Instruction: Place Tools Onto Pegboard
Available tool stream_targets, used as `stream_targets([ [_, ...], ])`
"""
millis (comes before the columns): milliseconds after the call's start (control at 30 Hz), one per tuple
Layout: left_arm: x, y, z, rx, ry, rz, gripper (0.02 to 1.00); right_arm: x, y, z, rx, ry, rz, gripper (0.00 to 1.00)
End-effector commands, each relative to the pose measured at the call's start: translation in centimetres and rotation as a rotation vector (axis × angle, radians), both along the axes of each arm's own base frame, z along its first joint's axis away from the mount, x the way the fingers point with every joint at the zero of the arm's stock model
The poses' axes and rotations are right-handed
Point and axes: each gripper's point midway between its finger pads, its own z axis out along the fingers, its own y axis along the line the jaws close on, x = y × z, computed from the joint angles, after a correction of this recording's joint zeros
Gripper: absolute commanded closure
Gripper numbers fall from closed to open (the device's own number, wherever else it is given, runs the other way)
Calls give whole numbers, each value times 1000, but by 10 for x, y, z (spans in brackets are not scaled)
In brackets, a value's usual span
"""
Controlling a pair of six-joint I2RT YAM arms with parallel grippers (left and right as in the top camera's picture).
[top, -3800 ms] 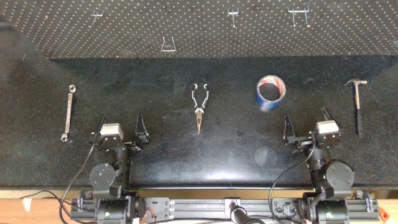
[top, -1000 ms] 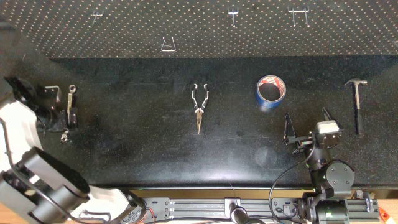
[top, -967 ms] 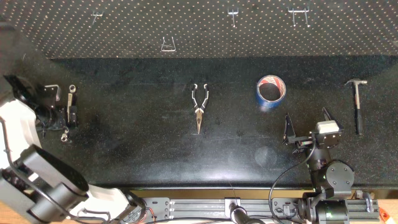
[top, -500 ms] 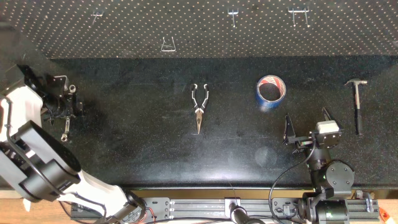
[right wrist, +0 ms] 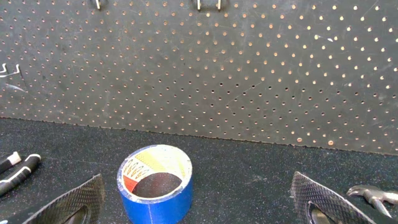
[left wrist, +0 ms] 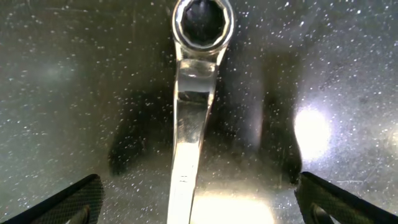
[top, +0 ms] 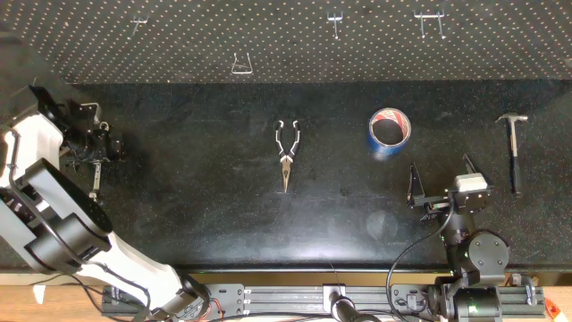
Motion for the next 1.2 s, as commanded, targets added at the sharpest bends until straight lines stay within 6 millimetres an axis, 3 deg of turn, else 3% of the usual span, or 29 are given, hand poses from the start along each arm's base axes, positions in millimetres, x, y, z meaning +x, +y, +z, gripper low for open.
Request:
stream_targets([
  [33, 10, 1, -1, -20, -28, 7, 25, 0, 0, -1, -11, -2, -1, 25],
  [833, 11, -3, -6, -46, -34, 6, 23, 0, 0, -1, -11, -2, -1, 25],
  [867, 11, -3, -6, -47, -33, 6, 75, 0, 0, -1, -11, -2, -1, 25],
  [900, 11, -3, -6, -47, -33, 6, 259, 0, 0, -1, -11, -2, -1, 25],
  [1000, 11, -3, -6, -47, -33, 6, 551, 0, 0, -1, -11, -2, -1, 25],
  [1200, 10, -3, -6, -49, -30, 6, 730, 0, 0, -1, -11, -2, -1, 25],
])
